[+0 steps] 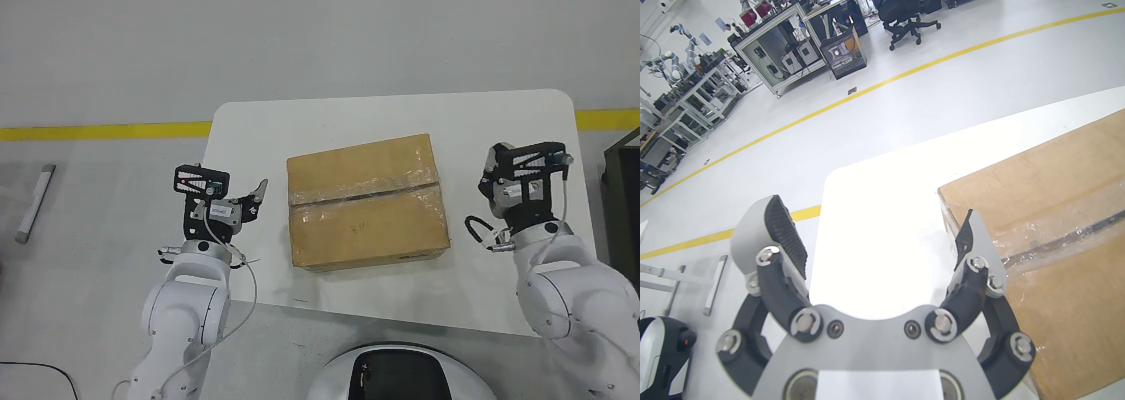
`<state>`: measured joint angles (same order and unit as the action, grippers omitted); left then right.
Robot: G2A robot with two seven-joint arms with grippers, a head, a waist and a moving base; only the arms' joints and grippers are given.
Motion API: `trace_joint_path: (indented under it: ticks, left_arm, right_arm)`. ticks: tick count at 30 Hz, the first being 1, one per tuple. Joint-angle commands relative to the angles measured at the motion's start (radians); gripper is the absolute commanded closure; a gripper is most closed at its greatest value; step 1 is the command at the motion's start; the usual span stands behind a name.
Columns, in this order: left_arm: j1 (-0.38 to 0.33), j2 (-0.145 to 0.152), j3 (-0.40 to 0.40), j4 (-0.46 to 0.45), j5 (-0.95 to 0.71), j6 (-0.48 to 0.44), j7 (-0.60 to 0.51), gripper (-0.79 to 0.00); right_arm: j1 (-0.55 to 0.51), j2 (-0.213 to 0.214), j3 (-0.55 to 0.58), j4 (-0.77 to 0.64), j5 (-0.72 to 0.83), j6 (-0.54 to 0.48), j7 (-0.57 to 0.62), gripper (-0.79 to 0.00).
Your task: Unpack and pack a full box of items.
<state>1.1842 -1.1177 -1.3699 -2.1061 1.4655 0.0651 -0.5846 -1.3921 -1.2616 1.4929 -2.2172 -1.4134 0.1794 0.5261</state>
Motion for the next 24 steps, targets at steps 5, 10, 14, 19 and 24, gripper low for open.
trace_joint_path:
  ticks: [5,10,14,19,24]
  left_arm:
    - [0.0,0.0,0.0,0.0,0.0,0.0,0.0,-0.785]
    - [0.0,0.0,0.0,0.0,0.0,0.0,0.0,-0.785]
    - [0.0,0.0,0.0,0.0,0.0,0.0,0.0,-0.785]
    - [0.0,0.0,0.0,0.0,0.0,0.0,0.0,-0.785]
    - [0.0,0.0,0.0,0.0,0.0,0.0,0.0,-0.785]
  right_arm:
    - [-0.122,0.004,0.069,-0.093,-0.012,-0.033,-0.023,0.0]
    - [-0.151,-0.001,0.061,-0.105,0.046,-0.028,-0.044,0.0]
    - [-0.055,-0.004,-0.051,-0.047,0.046,-0.111,-0.067,0.0]
    - [0.149,-0.024,-0.262,0.147,-0.013,-0.146,-0.056,0.0]
    - [0.286,-0.048,-0.388,0.299,-0.047,-0.122,-0.005,0.0]
